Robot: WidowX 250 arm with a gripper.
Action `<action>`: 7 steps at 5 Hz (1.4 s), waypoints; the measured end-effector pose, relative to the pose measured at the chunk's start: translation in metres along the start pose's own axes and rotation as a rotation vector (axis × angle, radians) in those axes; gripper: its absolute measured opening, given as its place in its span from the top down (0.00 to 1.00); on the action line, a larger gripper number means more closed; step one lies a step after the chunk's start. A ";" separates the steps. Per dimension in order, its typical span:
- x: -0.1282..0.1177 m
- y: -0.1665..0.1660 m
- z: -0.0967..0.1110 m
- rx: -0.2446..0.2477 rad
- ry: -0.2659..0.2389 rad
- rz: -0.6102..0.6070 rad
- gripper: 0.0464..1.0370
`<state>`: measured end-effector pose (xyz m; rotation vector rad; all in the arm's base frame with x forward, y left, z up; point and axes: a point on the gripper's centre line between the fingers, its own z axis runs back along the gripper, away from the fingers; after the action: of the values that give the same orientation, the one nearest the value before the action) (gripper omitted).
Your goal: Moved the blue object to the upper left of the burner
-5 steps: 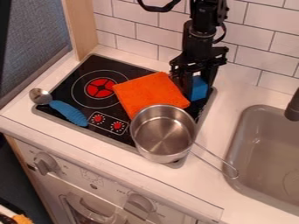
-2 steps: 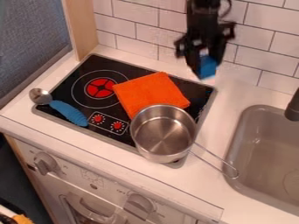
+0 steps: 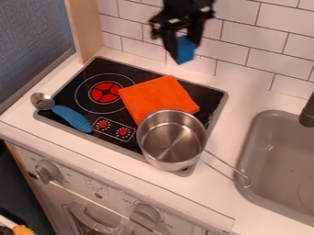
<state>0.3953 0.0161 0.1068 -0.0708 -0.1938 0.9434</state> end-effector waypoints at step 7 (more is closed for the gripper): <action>0.122 0.107 -0.079 0.182 0.009 0.359 0.46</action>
<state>0.3950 0.1794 0.0299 0.0604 -0.0873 1.3144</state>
